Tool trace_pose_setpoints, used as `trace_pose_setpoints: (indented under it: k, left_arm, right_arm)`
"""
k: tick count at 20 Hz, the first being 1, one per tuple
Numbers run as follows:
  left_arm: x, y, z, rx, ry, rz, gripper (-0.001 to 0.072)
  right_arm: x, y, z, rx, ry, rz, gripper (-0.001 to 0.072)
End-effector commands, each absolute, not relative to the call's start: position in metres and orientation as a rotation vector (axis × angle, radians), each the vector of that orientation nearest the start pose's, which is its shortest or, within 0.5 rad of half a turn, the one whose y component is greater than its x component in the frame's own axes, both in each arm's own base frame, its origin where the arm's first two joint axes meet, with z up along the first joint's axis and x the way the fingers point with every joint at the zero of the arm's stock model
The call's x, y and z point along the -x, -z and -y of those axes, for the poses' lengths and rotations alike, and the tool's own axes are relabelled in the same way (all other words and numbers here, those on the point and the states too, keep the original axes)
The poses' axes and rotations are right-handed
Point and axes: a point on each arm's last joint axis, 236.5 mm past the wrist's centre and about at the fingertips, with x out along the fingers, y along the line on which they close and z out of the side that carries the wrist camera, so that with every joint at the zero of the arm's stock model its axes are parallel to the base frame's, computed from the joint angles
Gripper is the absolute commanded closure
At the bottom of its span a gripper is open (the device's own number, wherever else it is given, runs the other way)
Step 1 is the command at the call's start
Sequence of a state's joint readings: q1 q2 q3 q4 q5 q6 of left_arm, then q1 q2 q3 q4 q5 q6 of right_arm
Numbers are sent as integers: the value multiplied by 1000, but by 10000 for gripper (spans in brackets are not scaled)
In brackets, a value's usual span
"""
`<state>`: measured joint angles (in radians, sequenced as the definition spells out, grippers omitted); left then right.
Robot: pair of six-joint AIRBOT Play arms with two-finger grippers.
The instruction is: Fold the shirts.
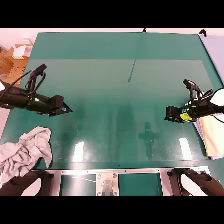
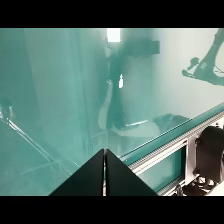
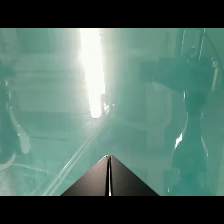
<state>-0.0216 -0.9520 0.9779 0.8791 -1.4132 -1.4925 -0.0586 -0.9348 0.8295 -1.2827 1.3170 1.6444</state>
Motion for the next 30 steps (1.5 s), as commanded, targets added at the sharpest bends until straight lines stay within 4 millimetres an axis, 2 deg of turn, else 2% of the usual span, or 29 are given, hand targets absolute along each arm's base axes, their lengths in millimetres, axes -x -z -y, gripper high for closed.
trace_pose_setpoints:
  k: [1, 12, 16, 17, 18, 20, 21, 22, 23, 26, 28, 30]
  left_arm:
    - [-266, -92, 155, 484, 561, -1309, 686]
    - [-267, -92, 155, 484, 560, -1306, 686]
    - [-297, -95, 147, 487, 498, -1188, 687]
    - [-303, -86, 128, 423, 418, -1184, 688]
    - [-308, -73, 93, 326, 271, -1201, 687]
    - [-302, -59, -8, 62, -76, -1245, 686]
    - [-289, -56, -46, -30, -198, -1292, 619]
    - [-269, -50, -75, -72, -293, -1361, 169]
    - [-248, -40, -91, -61, -353, -1439, -8]
    - [-185, 4, -109, 10, -419, -1662, -9]
    - [-158, 33, -119, 15, -425, -1735, -9]
    - [-140, 53, -131, 20, -459, -1762, -10]
  right_arm:
    - [-261, -7, -50, -359, -79, -1409, 702]
    - [-261, -7, -50, -360, -80, -1409, 702]
    - [-261, -7, -50, -359, -79, -1409, 702]
    - [-265, -7, -49, -360, -77, -1391, 701]
    - [-271, -8, -49, -362, -74, -1366, 701]
    - [-272, -8, -48, -363, -73, -1363, 701]
    - [-273, -8, -48, -362, -72, -1359, 701]
    - [-276, -9, -48, -363, -70, -1344, 701]
    - [-279, -9, -47, -363, -69, -1333, 701]
    - [-281, -8, -47, -364, -67, -1330, 701]
    - [-281, -6, -47, -362, -69, -1337, 701]
    - [-281, -5, -47, -363, -68, -1342, 701]
